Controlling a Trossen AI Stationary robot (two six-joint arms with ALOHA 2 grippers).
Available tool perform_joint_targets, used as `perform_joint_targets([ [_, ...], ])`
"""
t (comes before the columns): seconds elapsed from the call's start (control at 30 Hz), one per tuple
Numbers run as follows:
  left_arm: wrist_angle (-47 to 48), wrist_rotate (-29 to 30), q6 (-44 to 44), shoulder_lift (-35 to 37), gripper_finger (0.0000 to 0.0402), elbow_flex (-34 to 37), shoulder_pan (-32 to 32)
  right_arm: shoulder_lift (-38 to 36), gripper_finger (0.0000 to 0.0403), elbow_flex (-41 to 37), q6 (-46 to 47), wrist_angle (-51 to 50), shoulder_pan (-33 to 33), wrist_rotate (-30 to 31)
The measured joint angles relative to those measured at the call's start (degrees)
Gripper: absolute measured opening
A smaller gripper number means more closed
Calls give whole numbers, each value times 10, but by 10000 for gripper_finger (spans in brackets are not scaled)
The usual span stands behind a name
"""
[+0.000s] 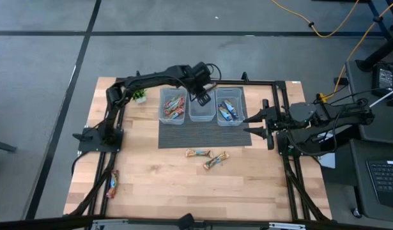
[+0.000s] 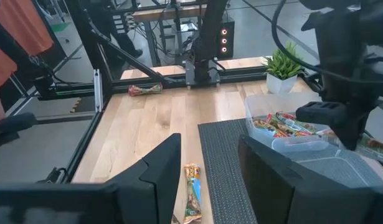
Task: Pick and place Granola Bars by type
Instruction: Put the left orange into the middle transparent bin, then put the center snack bar into the middle transparent bin
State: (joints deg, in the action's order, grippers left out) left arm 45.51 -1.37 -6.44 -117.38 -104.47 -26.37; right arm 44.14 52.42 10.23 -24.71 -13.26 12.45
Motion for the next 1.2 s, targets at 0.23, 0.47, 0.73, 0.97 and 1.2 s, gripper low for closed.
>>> perform_joint_targets([
  [0.23,15,-3,-13,1,86,0,-1,0,162,0,-1,0,0,0],
  [0.47,71,-3,-6,4,162,-33,3,0,162,0,-3,-1,0,0],
  [0.73,222,-13,52,60,201,-184,52,0,162,0,0,-4,0,0],
  [0.97,231,-10,24,170,196,-271,136,0,162,0,-1,-4,0,0],
  [1.2,229,48,-37,267,196,-275,213,0,162,0,-1,-5,0,0],
])
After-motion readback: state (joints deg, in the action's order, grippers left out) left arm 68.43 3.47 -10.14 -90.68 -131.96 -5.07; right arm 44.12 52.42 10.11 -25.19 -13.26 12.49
